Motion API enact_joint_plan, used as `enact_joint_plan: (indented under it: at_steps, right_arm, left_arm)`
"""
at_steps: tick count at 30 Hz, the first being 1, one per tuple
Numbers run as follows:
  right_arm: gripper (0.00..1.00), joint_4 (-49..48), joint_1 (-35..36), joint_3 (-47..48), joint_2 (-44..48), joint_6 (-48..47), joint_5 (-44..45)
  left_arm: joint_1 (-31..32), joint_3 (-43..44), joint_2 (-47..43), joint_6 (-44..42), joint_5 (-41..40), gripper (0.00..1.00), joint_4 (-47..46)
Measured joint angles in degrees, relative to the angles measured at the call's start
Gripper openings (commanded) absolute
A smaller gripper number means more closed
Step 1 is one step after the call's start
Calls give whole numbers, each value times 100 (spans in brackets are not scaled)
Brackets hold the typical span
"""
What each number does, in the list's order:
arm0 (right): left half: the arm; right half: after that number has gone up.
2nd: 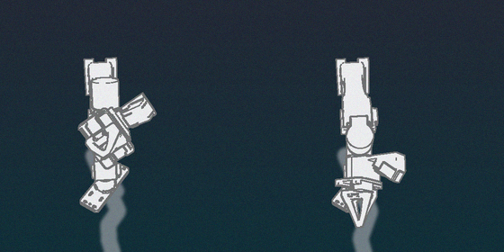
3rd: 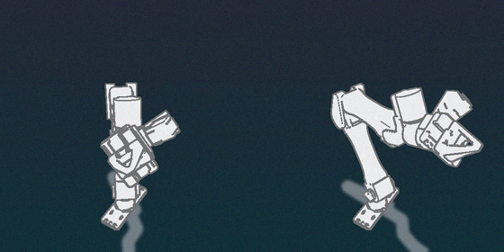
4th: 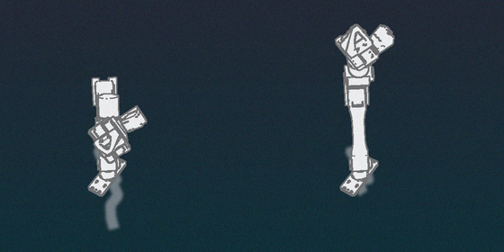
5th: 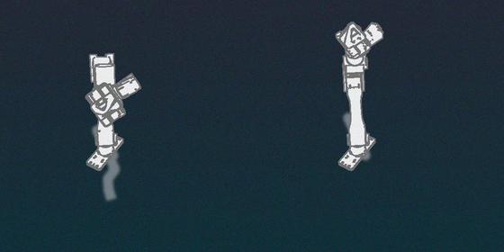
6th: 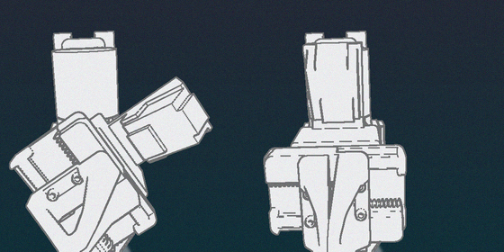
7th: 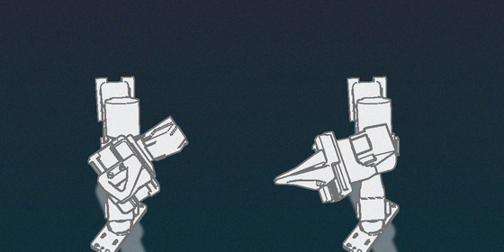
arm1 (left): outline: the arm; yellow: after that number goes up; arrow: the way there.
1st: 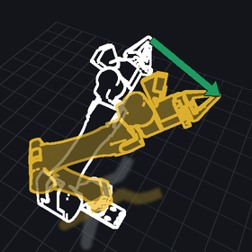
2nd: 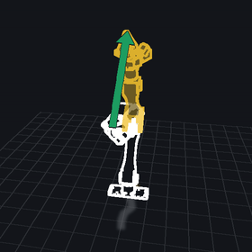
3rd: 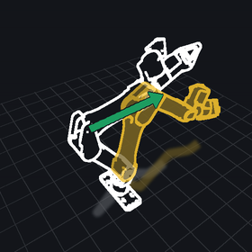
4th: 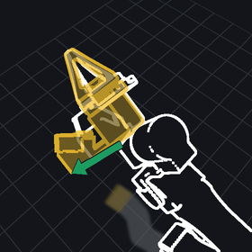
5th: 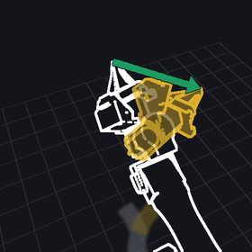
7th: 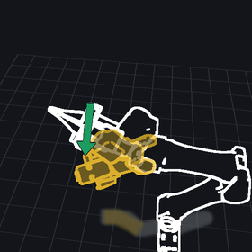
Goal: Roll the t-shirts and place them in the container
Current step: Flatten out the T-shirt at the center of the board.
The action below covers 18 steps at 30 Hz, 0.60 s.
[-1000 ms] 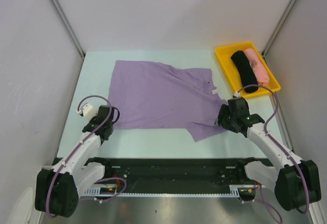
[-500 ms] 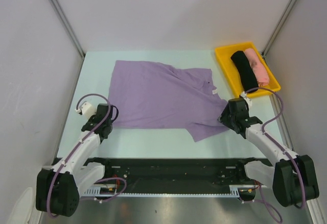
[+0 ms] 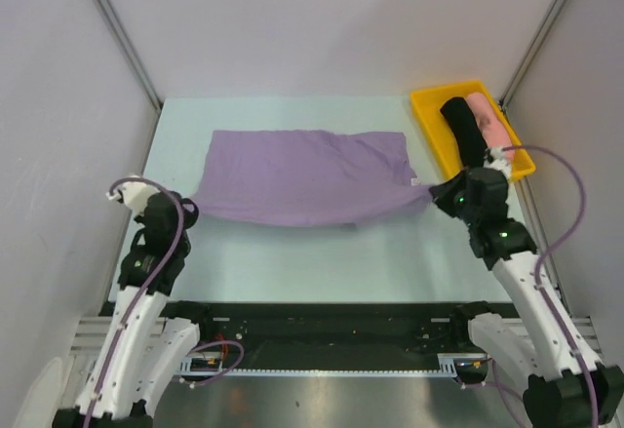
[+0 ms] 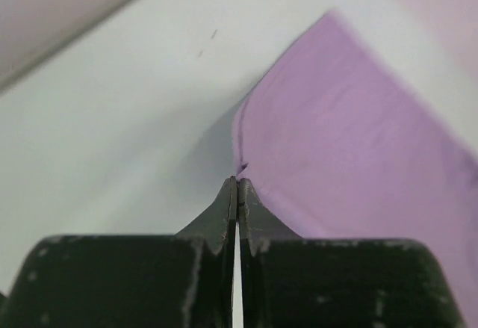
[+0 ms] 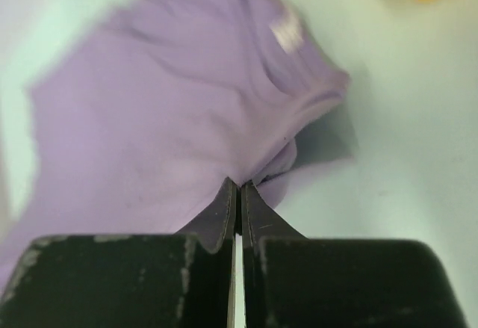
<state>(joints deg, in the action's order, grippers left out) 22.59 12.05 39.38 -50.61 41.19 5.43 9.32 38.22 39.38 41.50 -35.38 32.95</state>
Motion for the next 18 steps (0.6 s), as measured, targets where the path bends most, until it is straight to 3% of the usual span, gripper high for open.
enact_joint_plan:
  at_steps: [4,9,14,18]
  right_arm:
    - [0,522,-96,1486,658,-166,2]
    - [0,920,-138,3263,1060,-339,-7]
    - [0,1099,-142,4389,1073,-529,-33]
    - [0,881,-142,4704,706,-730,-46]
  left_arm:
    - [0,962,-883,-627,33,0,254]
    - [2,2308,-1215,-1073,286,0,356]
    - [0,3469,-1049,-1305,459,0,317]
    - [0,3971,-549,-1381,470,0,-125]
